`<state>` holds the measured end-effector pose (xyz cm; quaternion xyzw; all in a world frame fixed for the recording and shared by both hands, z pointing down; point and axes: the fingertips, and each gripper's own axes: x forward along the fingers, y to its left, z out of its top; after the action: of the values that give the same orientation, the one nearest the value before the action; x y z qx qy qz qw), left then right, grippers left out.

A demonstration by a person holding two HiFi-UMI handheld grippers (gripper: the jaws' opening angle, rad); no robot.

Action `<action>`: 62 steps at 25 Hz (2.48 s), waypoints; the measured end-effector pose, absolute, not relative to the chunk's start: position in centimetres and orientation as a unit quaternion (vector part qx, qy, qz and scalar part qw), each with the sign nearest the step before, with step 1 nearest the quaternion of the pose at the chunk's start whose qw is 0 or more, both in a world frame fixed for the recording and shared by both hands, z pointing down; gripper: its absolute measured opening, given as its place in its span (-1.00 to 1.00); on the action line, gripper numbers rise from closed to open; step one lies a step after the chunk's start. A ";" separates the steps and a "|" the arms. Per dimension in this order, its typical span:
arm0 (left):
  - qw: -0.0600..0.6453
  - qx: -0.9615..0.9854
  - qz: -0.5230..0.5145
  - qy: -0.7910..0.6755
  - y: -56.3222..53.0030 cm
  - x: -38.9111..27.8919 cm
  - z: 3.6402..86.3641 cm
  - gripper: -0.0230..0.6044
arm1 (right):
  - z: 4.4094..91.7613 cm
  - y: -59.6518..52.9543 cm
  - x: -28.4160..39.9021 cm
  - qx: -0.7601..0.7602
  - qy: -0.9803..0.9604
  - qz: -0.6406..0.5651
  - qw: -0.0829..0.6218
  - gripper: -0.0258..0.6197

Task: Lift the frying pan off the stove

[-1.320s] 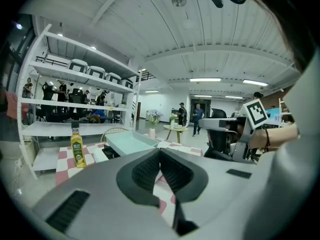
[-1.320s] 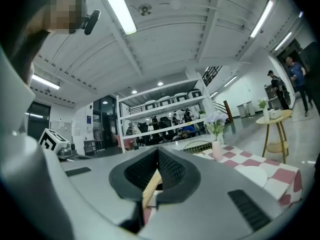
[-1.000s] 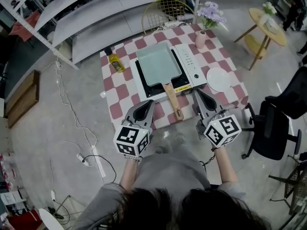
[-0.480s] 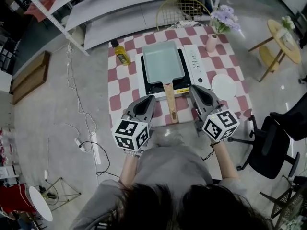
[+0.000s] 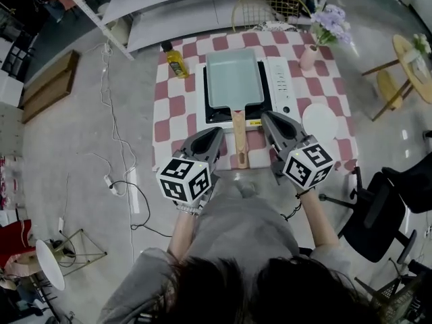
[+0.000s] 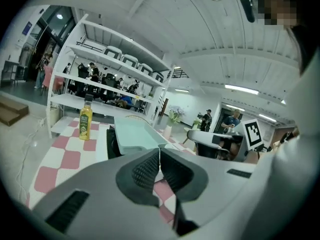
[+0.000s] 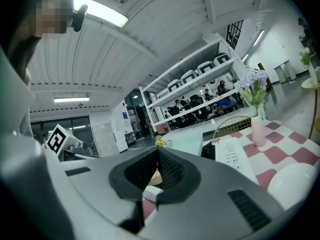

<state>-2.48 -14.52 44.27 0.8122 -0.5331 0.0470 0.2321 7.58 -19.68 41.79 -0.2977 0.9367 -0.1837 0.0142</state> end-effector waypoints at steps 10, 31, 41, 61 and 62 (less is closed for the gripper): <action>0.301 0.800 0.046 -0.516 -14.8 -2.4 45.9 -0.83 | 44.0 -20.5 5.7 -0.276 0.930 -0.243 -0.008 -0.85; 0.403 0.803 0.005 -0.439 -15.6 -1.2 46.7 -0.55 | 46.1 -21.6 4.0 -0.258 0.897 -0.360 0.003 -0.58; 0.437 0.803 -0.006 -0.405 -15.6 0.0 47.2 -0.38 | 47.2 -21.6 3.4 -0.247 0.882 -0.401 -0.002 -0.40; 0.517 0.809 -0.006 -0.278 -14.4 4.1 48.0 -0.19 | 48.7 -20.7 0.1 -0.134 0.822 -0.554 0.019 -0.16; 0.519 0.810 -0.004 -0.273 -14.3 4.3 48.1 -0.19 | 48.4 -20.7 -0.3 -0.120 0.820 -0.559 0.024 -0.15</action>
<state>4.27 -14.34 48.07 0.8102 -0.2727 -0.0039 0.5189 -0.31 -20.71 48.45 -0.1201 0.8201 -0.5590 0.0235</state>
